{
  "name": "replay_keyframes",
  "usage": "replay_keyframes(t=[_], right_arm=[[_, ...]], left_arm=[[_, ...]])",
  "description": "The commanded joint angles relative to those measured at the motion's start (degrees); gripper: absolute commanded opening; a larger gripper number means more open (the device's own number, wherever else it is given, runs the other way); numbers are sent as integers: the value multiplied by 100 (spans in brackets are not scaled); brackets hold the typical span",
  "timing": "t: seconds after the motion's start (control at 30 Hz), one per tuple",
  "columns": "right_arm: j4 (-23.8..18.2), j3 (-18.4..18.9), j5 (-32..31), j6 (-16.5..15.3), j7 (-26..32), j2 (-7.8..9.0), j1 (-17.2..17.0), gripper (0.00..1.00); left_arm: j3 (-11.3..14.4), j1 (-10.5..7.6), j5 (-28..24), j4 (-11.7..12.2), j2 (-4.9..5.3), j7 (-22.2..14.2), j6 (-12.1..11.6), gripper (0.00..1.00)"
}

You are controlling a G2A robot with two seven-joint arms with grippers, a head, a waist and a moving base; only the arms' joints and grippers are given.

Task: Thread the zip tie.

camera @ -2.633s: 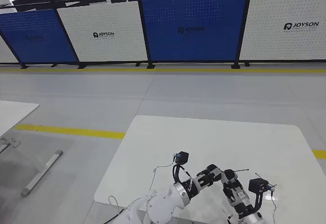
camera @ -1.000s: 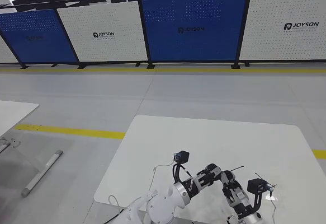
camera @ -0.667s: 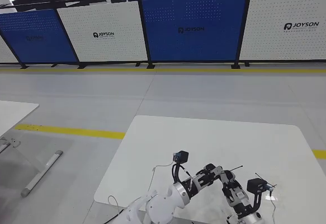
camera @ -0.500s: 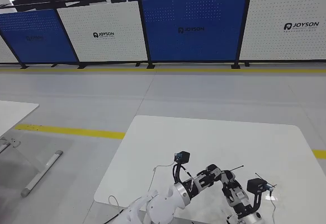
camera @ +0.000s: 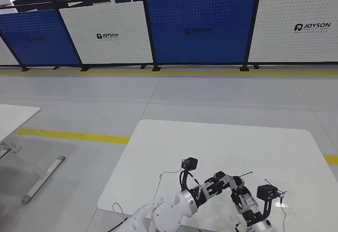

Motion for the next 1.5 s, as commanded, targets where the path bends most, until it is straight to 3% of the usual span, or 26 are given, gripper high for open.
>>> replay_keyframes(t=[0.0, 0.17, 0.3, 0.6, 0.83, 1.47], right_arm=[[4, 5, 8, -3, 0, -6, 0, 0], [10, 18, 5, -21, 13, -17, 1, 0], [13, 31, 7, -26, 16, -27, -4, 0], [21, 51, -25, -40, 74, -45, -6, 0], [56, 26, -144, -11, 182, -59, 19, 0], [64, 31, -287, -37, 241, -89, 10, 0]], left_arm=[[6, -8, 40, 5, 4, -44, 6, 25], [5, -13, 56, 6, 6, -72, 7, 22], [6, -12, 78, 4, 7, -72, 13, 0], [-2, 3, 69, 0, 2, 15, -54, 0], [-31, 62, 87, -81, 14, 52, -278, 0], [-85, 132, 75, -200, 32, 60, -443, 0]])
